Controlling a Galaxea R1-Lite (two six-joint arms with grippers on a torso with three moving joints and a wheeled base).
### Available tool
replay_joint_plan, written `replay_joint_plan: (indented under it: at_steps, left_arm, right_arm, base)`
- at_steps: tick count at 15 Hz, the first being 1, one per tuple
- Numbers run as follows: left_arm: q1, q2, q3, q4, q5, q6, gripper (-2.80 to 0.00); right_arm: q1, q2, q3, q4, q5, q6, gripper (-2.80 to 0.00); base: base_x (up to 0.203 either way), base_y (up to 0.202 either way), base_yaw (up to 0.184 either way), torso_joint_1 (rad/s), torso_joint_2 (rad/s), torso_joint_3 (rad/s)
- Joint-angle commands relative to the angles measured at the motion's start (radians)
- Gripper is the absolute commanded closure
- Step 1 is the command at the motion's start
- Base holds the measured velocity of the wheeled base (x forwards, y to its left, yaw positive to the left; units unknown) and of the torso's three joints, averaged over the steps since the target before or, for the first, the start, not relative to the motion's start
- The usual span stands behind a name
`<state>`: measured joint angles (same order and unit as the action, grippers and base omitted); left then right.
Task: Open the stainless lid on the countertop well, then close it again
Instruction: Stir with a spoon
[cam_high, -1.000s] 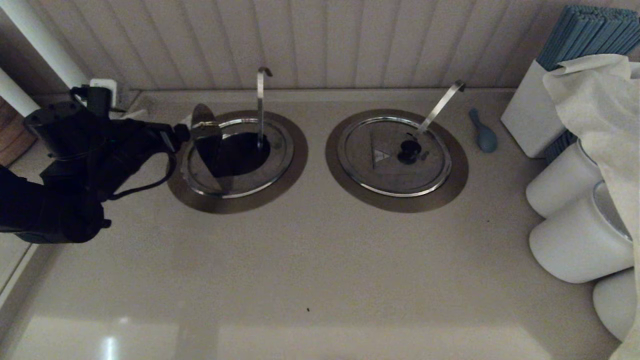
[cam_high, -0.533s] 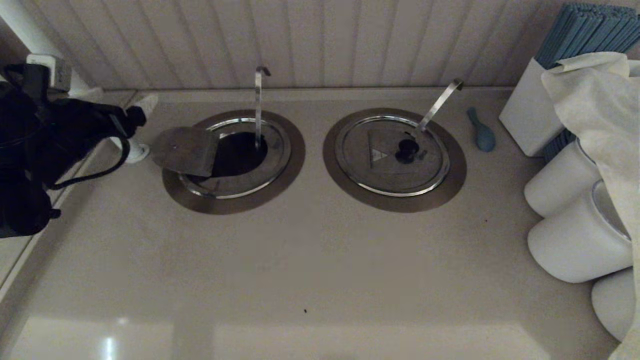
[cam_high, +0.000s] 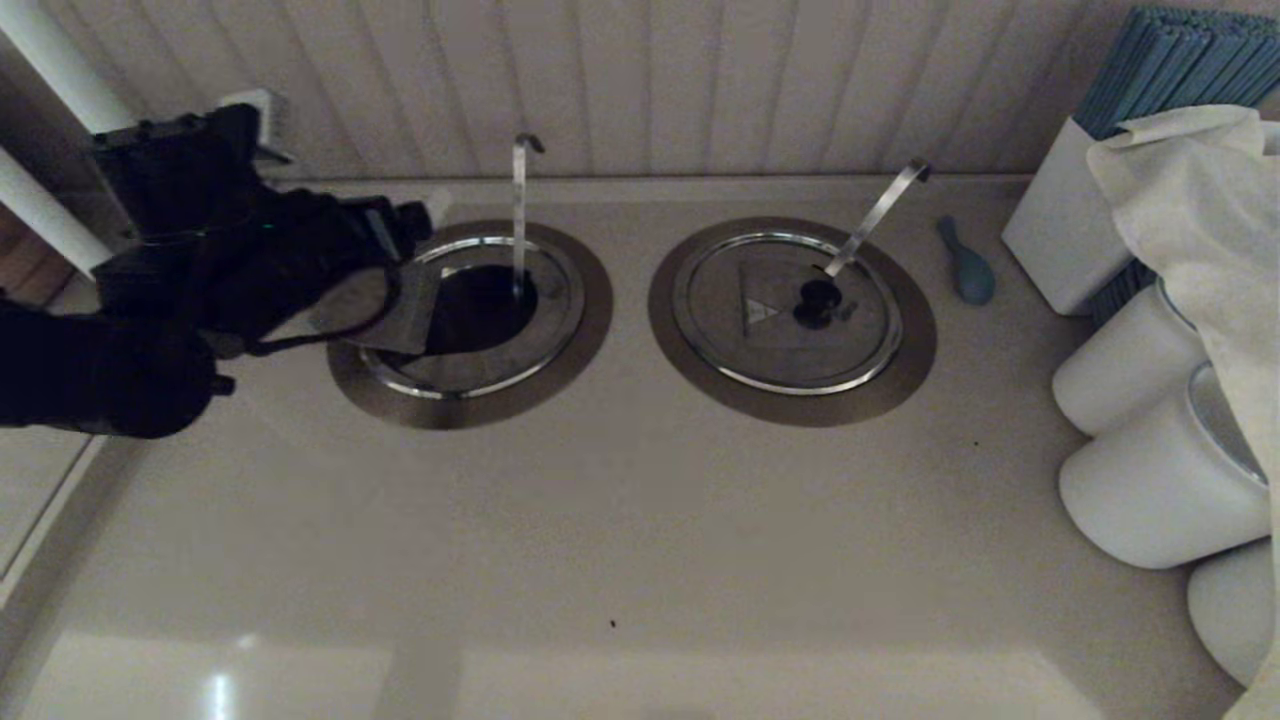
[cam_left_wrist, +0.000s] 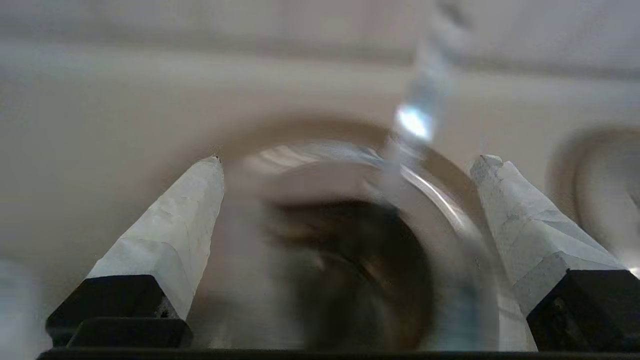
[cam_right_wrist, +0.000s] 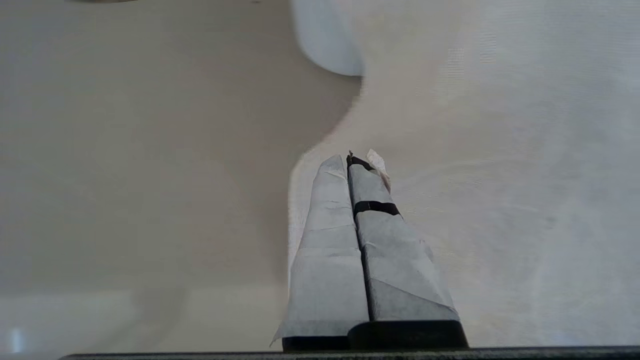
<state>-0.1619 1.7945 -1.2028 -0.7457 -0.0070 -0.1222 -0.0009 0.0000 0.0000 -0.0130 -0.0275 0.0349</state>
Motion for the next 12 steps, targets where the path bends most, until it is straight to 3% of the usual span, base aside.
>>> replay_joint_plan:
  at_steps: [1,2,4,7,12]
  left_arm:
    - [-0.121,0.045,-0.028,0.034,0.058,-0.004,-2.8]
    - [-0.165,0.08,-0.05,0.049,0.071,-0.004,-2.8]
    - [-0.189,0.158,-0.174,0.069,0.079,0.001,-2.8]
    - [-0.196,0.266,-0.334,0.185,0.086,0.018,-2.8]
    - [-0.187,0.417,-0.494,0.199,0.151,0.093,-2.8]
  right_arm:
    - [-0.001,0.001,0.0,-0.001,0.0,0.0,0.0]
    - [-0.001,0.0,0.0,-0.001,0.0,0.0,0.0]
    - [-0.001,0.001,0.0,-0.001,0.0,0.0,0.0]
    - [-0.001,0.001,0.0,-0.001,0.0,0.0,0.0]
    - [-0.001,0.001,0.0,-0.001,-0.001,0.0,0.0]
  base:
    - [0.0,0.0,0.0,0.0,0.0,0.0]
    - [0.0,0.0,0.0,0.0,0.0,0.0]
    - [0.0,0.0,0.0,0.0,0.0,0.0]
    - [0.0,0.0,0.0,0.0,0.0,0.0]
    - [0.0,0.0,0.0,0.0,0.0,0.0]
